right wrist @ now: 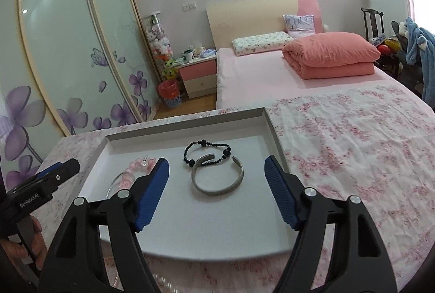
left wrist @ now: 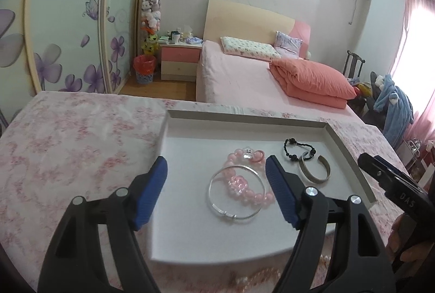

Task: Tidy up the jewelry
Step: 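Open the right tool to drop the cuff while the left tool drops the bangle in the tray, then move the right tool to the dark red bead strands while the left tool approaches the pink pearl bracelet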

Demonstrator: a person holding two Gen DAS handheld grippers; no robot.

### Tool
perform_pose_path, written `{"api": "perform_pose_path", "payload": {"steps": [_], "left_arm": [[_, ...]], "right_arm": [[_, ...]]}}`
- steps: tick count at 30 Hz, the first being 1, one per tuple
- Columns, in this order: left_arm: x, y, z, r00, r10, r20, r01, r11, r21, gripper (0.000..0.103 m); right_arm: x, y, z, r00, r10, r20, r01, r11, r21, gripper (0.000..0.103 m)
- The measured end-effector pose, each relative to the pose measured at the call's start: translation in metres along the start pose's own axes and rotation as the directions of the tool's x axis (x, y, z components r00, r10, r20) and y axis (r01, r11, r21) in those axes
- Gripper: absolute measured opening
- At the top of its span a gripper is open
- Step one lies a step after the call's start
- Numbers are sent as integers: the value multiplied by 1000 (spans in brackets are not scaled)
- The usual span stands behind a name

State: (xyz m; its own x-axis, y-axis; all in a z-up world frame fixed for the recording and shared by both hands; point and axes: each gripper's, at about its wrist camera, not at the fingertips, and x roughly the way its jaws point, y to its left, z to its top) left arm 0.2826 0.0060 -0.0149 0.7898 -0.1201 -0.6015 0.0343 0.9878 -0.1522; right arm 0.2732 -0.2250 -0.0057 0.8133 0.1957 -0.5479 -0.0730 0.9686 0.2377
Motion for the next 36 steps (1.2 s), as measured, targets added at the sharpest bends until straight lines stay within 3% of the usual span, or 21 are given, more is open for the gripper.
{"api": "perform_pose_path", "payload": {"steps": [10, 14, 19, 23, 33, 35, 36], "left_arm": [[-49, 6, -23, 1000, -5, 12, 5, 1000, 9, 73], [-67, 11, -41, 1000, -1, -3, 1, 1000, 14, 74], [-79, 20, -66, 999, 0, -42, 1, 1000, 28, 75], [-82, 20, -80, 998, 6, -65, -3, 999, 43, 75], [-81, 11, -92, 994, 0, -108, 9, 997, 80, 75], [-80, 10, -93, 993, 1, -115, 9, 996, 88, 75], [-79, 9, -94, 993, 1, -117, 10, 996, 90, 75]], "right_arm": [[-47, 6, -24, 1000, 18, -18, -19, 998, -59, 68], [-62, 11, -51, 995, 44, -94, -54, 994, -100, 67], [-75, 19, -94, 970, 89, -225, -122, 983, -138, 67], [-80, 33, -118, 954, 97, -282, -151, 973, -176, 67], [-69, 61, -140, 942, 13, -334, -119, 947, -298, 74], [-67, 62, -141, 942, 1, -336, -111, 944, -310, 69], [-67, 63, -141, 943, -3, -333, -108, 943, -315, 61]]}}
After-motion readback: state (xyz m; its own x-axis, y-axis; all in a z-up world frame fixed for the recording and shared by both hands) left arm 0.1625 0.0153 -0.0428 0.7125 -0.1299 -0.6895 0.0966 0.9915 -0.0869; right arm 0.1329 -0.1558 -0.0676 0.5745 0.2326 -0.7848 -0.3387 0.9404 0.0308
